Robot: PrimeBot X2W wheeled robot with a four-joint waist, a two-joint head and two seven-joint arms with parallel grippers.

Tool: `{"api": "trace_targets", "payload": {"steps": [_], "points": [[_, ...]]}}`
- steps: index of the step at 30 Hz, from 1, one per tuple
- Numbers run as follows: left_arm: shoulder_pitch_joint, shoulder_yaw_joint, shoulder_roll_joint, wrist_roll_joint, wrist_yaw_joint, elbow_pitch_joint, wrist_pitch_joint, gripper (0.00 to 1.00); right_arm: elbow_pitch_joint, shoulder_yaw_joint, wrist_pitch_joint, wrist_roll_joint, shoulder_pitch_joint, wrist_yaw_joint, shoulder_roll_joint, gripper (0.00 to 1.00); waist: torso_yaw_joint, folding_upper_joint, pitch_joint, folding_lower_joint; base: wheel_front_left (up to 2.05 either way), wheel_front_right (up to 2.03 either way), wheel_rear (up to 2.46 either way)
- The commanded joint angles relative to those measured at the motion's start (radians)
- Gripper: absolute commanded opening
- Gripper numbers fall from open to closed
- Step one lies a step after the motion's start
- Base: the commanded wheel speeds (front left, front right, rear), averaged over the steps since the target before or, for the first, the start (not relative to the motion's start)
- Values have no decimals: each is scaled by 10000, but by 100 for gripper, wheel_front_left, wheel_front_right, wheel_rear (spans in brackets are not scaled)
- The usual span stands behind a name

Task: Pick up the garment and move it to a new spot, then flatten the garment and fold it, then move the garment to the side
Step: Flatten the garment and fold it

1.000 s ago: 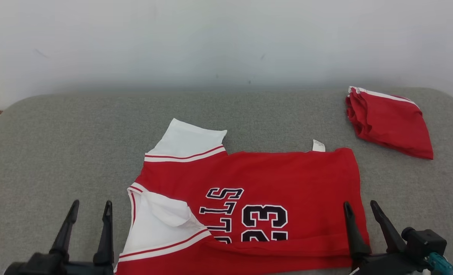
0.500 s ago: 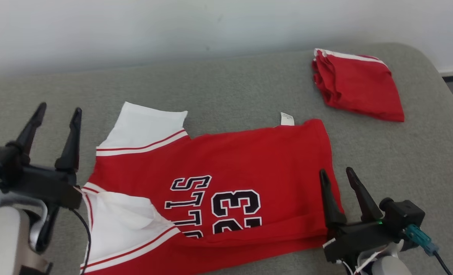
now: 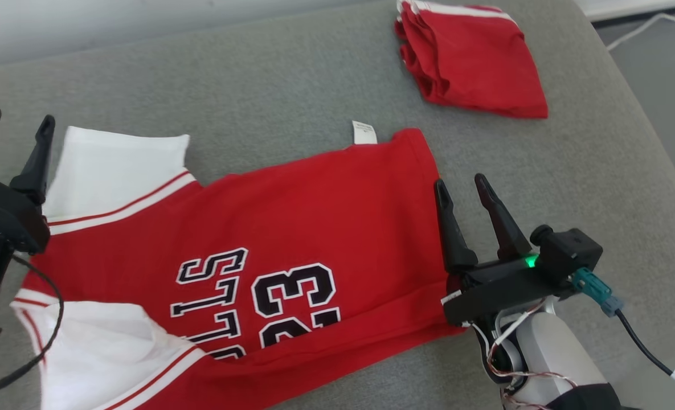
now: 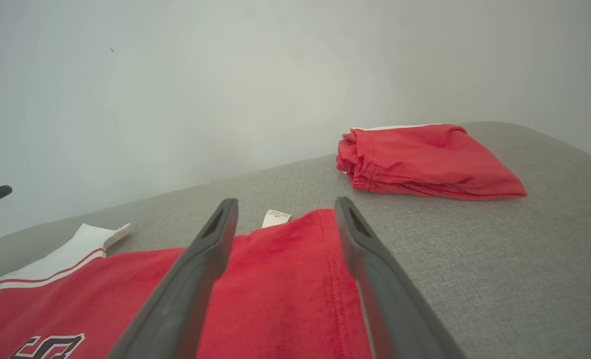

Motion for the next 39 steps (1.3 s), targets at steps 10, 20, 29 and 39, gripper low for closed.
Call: {"api": "trace_targets", "payload": {"steps": [10, 20, 29, 39], "points": [[-1058, -1183, 666, -979, 12, 1880, 423, 100, 58, 192, -82, 135, -541, -10, 122, 100, -854, -2, 959, -3, 0, 0, 0], [-1943, -1996, 893, -1163, 11, 3400, 347, 100, 68, 284, -84, 181, -677, -10, 157, 100, -1218, -2, 1270, -3, 0, 0, 0], [-2435, -2952, 812, -1388, 10, 3679, -104, 0, 895, 349, -85, 90, -1215, -10, 158, 100, -1024, -2, 1268, -3, 0, 0, 0], [-2845, -3705, 643, -1593, 10, 3324, -862, 0, 3234, 262, 713, 255, -3253, -8, 88, 100, -373, -2, 1179, -3, 0, 0, 0]]}}
